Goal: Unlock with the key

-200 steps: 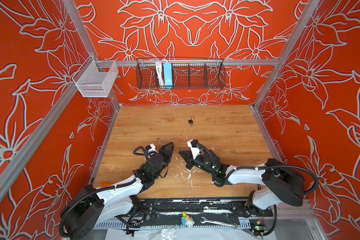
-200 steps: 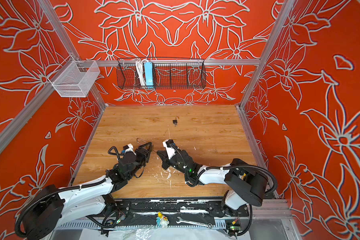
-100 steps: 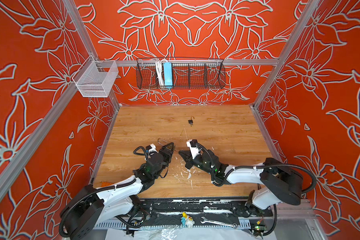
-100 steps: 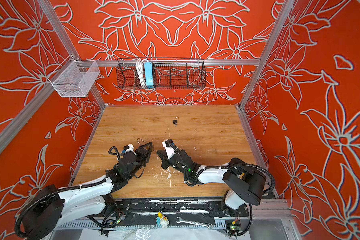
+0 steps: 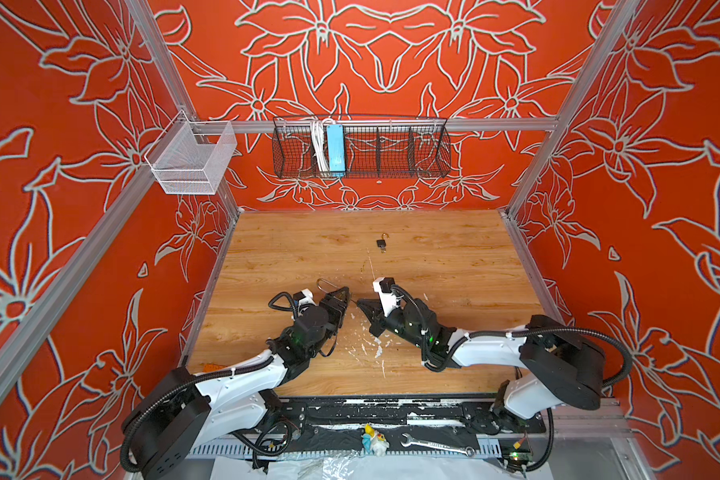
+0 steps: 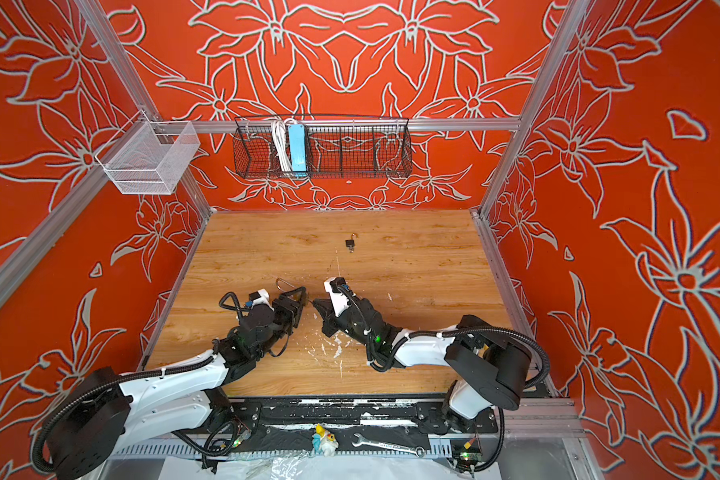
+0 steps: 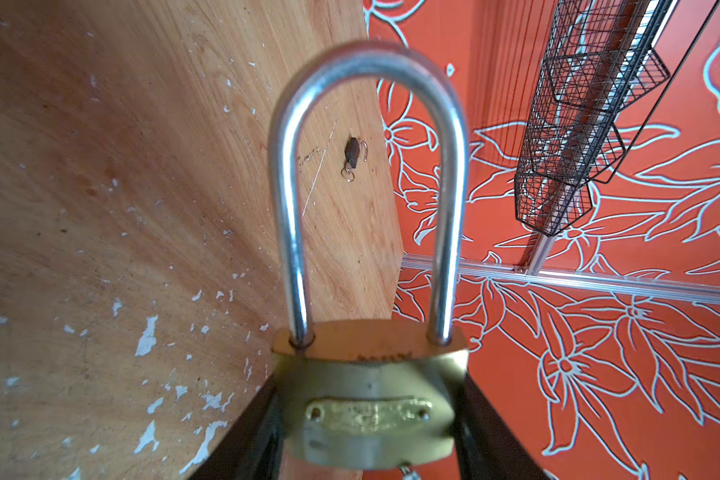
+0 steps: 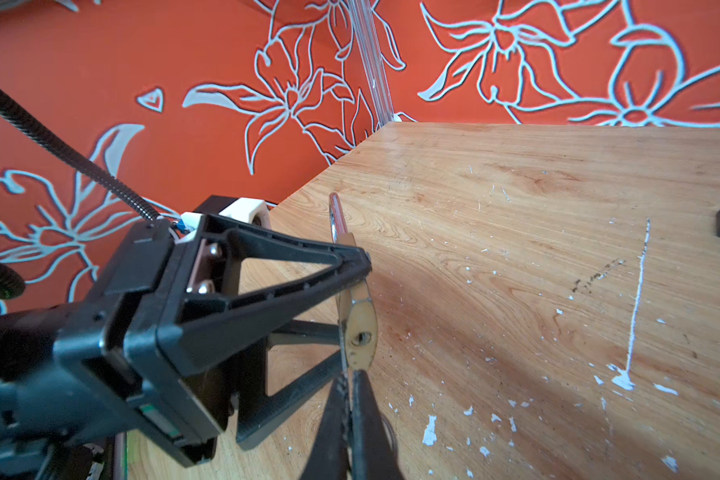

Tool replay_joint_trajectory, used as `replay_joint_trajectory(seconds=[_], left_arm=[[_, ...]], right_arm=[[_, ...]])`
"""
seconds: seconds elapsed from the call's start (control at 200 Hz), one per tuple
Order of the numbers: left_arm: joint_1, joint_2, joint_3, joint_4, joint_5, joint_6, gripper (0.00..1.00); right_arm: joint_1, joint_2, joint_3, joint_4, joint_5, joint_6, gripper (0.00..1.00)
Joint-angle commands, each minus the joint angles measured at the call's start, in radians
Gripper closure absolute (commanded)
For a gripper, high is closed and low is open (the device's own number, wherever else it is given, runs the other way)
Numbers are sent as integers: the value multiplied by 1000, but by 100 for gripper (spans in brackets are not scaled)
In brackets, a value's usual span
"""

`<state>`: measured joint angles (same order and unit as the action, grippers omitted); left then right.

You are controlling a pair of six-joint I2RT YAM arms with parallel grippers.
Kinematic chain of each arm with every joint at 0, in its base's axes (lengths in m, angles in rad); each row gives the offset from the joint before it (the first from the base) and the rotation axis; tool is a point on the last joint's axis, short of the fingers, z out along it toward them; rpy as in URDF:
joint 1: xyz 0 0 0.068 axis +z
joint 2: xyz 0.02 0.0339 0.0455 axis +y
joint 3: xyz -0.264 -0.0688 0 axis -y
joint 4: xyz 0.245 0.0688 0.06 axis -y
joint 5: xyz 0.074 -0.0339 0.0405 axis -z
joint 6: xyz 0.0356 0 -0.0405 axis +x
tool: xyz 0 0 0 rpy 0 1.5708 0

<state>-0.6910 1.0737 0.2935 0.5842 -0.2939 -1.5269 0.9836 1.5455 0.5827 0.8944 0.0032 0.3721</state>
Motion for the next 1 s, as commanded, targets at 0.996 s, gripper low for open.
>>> replay_joint_trajectory(seconds=[0.996], left_arm=[[1, -49, 14, 65, -50, 8, 100]], right_arm=[[-6, -20, 25, -52, 53, -4, 100]])
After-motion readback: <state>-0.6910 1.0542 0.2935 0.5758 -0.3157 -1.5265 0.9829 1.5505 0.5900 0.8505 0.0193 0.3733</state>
